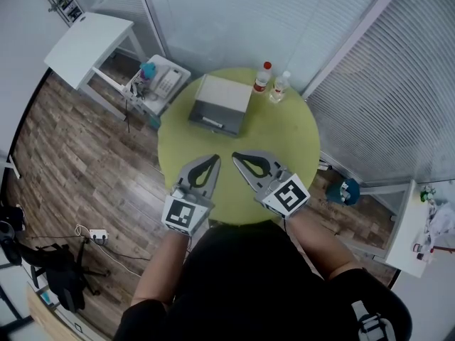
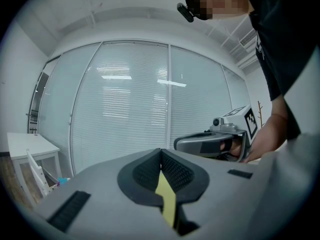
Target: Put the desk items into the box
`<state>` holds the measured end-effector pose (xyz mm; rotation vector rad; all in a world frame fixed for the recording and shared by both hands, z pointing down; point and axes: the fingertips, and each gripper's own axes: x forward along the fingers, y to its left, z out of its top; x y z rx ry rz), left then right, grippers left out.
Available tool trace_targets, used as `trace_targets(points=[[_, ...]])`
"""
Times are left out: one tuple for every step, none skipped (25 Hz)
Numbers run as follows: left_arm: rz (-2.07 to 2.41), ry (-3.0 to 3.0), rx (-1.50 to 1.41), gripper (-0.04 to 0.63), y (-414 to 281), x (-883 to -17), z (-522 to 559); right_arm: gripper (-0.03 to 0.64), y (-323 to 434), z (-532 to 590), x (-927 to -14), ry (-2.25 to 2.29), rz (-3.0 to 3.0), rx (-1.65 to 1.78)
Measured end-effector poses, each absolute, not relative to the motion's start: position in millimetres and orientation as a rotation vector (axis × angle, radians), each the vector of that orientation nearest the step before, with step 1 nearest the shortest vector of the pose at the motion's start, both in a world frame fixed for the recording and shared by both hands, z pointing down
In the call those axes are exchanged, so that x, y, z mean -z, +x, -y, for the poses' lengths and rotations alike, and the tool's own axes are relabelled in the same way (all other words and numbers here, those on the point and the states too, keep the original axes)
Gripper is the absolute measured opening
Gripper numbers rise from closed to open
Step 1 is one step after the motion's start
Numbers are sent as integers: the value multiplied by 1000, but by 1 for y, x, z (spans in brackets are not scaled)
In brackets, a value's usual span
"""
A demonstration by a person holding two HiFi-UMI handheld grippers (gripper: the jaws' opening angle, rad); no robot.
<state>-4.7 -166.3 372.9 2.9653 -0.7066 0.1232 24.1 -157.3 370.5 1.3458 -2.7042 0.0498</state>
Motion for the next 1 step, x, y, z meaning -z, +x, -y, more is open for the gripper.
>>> trace_targets(points=[[707,2964,-128,14,-6,-374,166,17,23,158,-369,1346,2709,-45]])
